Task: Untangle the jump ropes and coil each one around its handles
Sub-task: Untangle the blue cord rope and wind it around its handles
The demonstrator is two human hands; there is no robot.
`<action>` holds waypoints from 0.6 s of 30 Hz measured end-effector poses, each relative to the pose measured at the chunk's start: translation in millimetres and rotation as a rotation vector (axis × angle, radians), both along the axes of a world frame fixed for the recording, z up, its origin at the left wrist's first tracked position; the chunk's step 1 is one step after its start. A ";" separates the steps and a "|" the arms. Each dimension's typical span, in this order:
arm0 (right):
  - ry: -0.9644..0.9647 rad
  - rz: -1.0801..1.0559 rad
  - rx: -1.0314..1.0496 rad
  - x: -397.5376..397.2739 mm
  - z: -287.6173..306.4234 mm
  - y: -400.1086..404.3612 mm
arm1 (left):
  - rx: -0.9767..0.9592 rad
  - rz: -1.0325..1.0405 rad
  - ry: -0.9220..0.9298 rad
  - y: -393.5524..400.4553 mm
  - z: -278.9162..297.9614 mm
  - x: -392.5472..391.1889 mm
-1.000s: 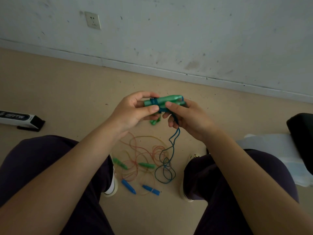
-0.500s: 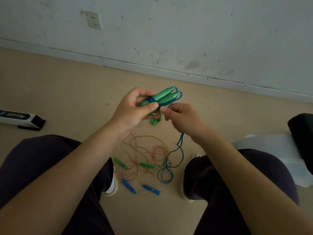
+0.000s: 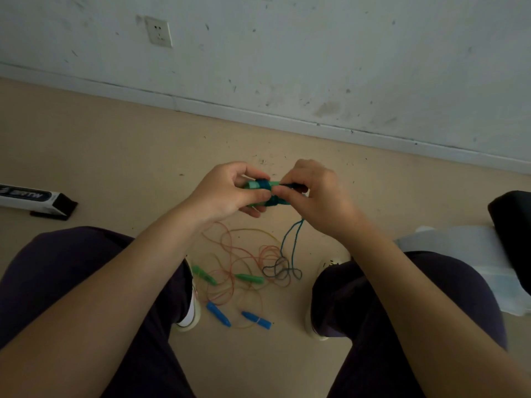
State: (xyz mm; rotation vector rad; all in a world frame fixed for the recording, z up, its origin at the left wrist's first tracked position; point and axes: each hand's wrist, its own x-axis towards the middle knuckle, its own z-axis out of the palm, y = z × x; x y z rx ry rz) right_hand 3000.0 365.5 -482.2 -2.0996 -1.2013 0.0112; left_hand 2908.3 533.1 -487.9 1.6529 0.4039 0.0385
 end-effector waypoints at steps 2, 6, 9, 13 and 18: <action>-0.009 0.004 0.008 1.6 1.7 -1.7 | 0.024 -0.070 0.027 0.3 1.5 -0.9; 0.093 -0.038 0.008 7.6 3.0 -3.5 | -0.041 -0.205 0.068 -4.8 3.6 -4.4; 0.248 -0.076 0.024 6.6 3.5 -2.0 | -0.091 -0.204 0.043 -2.9 5.6 -5.0; 0.403 -0.092 0.061 4.8 -0.4 -2.1 | -0.135 -0.198 0.037 -1.9 6.1 -7.4; 0.415 -0.005 0.112 1.1 -1.6 -1.1 | -0.105 -0.171 0.005 -5.8 4.7 -6.3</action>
